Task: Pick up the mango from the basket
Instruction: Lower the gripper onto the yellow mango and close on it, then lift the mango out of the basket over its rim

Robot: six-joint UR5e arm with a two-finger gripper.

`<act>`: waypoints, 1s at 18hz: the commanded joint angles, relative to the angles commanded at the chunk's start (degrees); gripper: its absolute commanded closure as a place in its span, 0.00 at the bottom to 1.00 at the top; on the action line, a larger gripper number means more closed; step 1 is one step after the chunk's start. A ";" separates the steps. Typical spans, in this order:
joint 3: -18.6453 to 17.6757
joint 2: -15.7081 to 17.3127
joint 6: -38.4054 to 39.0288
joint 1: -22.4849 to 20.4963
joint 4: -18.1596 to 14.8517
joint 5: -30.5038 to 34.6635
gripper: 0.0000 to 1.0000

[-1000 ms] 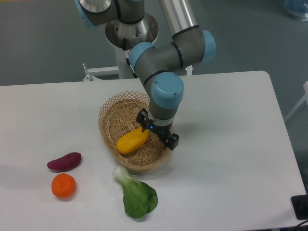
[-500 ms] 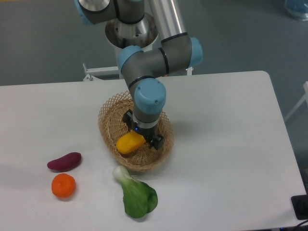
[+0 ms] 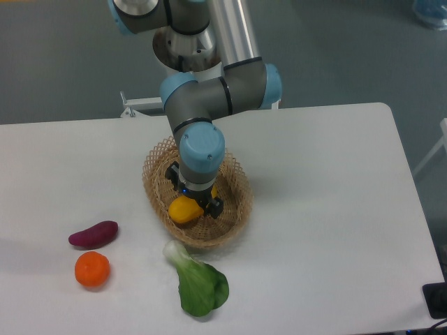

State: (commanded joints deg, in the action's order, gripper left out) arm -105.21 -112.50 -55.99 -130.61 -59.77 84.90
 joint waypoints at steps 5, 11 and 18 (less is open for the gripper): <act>-0.09 -0.70 2.37 0.79 1.84 0.09 0.00; 0.00 -0.71 3.87 1.31 2.82 0.35 0.50; 0.62 1.92 3.61 1.06 1.76 0.53 0.61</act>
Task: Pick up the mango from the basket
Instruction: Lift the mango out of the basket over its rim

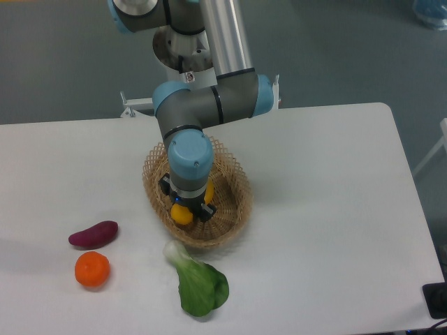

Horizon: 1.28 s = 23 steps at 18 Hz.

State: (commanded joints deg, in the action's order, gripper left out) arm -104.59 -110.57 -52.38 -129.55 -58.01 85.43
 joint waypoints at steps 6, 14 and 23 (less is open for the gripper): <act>1.31 1.59 -0.62 -2.98 -0.53 0.00 0.60; 8.43 1.94 -0.97 -9.93 -0.62 -1.40 0.60; 12.21 0.27 -8.43 -17.75 -0.88 -1.94 0.60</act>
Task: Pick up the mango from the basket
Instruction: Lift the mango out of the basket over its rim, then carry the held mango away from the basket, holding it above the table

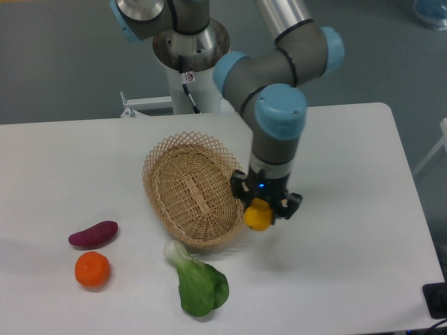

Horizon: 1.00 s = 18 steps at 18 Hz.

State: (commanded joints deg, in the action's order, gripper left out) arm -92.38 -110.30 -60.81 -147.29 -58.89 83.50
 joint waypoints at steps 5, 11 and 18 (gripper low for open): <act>3.69 -3.34 -5.89 -3.52 -0.09 2.01 0.59; 6.07 -5.28 -15.20 -7.65 -0.26 3.78 0.59; 7.82 -6.94 -22.05 -10.82 -0.35 3.78 0.59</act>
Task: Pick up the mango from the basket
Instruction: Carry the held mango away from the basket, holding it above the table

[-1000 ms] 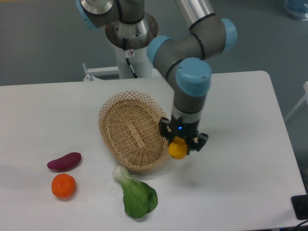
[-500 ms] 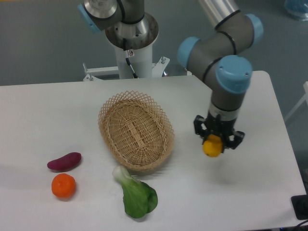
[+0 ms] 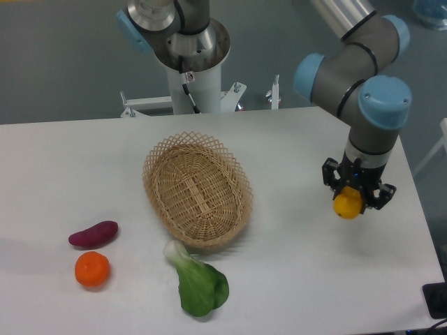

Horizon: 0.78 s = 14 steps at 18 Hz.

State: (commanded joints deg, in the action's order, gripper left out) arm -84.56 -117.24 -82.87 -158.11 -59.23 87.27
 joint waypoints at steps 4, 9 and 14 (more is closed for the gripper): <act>3.08 -1.76 -1.24 0.00 -0.53 0.44 0.59; 7.04 -3.00 -1.33 0.00 -5.44 0.79 0.59; 7.22 -3.00 -1.33 0.00 -5.98 0.88 0.59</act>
State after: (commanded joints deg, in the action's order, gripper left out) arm -77.34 -120.23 -84.20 -158.11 -65.21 88.15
